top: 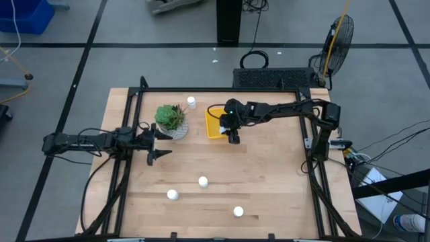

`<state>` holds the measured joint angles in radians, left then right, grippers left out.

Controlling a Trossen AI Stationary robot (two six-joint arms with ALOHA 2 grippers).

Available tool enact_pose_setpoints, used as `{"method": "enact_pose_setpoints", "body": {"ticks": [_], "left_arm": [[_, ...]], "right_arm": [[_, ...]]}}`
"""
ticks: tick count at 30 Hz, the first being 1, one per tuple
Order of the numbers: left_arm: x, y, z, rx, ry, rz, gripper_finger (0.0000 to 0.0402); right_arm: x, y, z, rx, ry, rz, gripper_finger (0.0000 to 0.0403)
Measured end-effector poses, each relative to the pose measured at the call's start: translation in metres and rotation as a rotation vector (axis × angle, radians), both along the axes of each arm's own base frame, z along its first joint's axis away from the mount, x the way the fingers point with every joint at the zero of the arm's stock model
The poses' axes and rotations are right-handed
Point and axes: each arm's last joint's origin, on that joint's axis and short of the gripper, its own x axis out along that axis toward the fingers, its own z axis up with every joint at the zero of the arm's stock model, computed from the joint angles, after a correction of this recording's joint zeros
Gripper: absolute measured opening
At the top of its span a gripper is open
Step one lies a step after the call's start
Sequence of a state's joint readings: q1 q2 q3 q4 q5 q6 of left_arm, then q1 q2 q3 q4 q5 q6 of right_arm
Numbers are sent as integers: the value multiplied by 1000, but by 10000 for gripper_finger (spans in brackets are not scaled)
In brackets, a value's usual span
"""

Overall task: Pick and place pill bottles into a basket
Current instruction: Put the white pill bottle into the yellow bin

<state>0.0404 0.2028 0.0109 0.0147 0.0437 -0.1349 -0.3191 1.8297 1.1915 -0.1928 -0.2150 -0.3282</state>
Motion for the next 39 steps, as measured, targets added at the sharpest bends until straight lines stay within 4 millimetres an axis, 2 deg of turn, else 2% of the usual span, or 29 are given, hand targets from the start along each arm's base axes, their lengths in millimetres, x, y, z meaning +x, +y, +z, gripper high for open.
{"method": "enact_pose_setpoints", "body": {"ticks": [9,14,18,21,29,34,39], "left_arm": [[0,0,0,0,0,0,310],[0,0,0,0,0,1,310],[0,0,0,-1,0,0,310],[0,0,0,-1,0,-1,310],[0,0,0,-1,0,-1,310],[0,0,0,-6,0,0,310],[0,0,0,-6,0,0,310]], "right_arm": [[2,-1,8,-30,-12,15,239],[3,1,28,-71,-50,17,262],[-8,16,46,-41,-25,25,269],[-17,40,58,18,21,21,267],[-33,135,79,42,-72,7,249],[-45,189,74,131,-125,17,248],[-58,228,67,167,-128,-36,247]]}}
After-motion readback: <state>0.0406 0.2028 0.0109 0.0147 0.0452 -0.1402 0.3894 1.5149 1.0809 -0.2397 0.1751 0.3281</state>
